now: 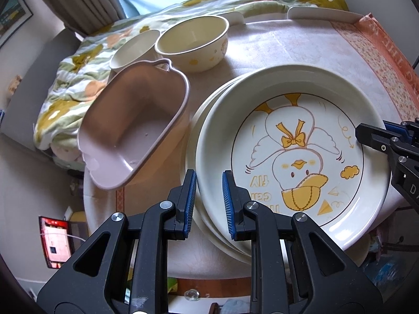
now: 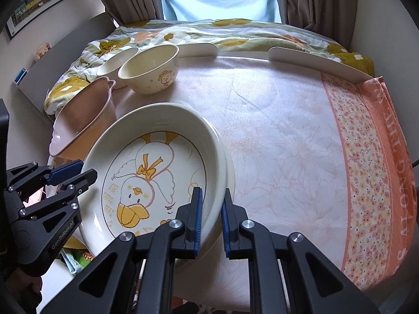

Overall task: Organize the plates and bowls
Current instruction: 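Lower the duck-print plate onto the stacked white plates with both grippers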

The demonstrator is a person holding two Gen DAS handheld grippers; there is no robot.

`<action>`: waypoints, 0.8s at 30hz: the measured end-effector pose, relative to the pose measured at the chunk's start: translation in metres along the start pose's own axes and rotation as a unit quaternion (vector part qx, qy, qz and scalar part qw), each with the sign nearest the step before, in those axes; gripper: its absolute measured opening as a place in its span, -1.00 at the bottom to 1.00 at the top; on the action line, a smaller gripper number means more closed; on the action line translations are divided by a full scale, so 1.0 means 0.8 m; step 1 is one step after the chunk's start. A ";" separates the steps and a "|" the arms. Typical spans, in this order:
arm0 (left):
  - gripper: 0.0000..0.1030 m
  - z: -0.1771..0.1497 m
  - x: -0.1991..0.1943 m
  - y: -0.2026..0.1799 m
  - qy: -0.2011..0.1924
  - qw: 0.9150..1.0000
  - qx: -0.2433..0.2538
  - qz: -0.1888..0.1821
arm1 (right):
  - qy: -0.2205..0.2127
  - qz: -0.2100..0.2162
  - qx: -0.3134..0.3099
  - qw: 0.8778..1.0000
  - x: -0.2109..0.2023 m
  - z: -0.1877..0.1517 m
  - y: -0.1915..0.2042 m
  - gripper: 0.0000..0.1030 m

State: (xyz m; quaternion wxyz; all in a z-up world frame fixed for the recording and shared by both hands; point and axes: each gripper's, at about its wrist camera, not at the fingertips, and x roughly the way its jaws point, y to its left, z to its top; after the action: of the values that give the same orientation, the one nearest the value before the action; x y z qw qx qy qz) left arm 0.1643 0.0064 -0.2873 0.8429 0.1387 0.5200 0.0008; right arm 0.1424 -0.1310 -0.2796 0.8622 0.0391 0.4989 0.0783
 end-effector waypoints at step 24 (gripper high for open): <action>-0.65 0.001 -0.003 0.017 0.005 0.999 -0.028 -0.015 | -0.003 -0.036 -0.045 0.998 0.002 -0.004 0.016 -0.75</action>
State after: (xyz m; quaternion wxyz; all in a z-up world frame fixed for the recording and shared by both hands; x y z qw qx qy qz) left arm 0.1658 0.0188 -0.2822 0.8436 0.1069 0.5262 0.0035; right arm 0.1391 -0.1178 -0.2804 0.8667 -0.0177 0.4935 0.0698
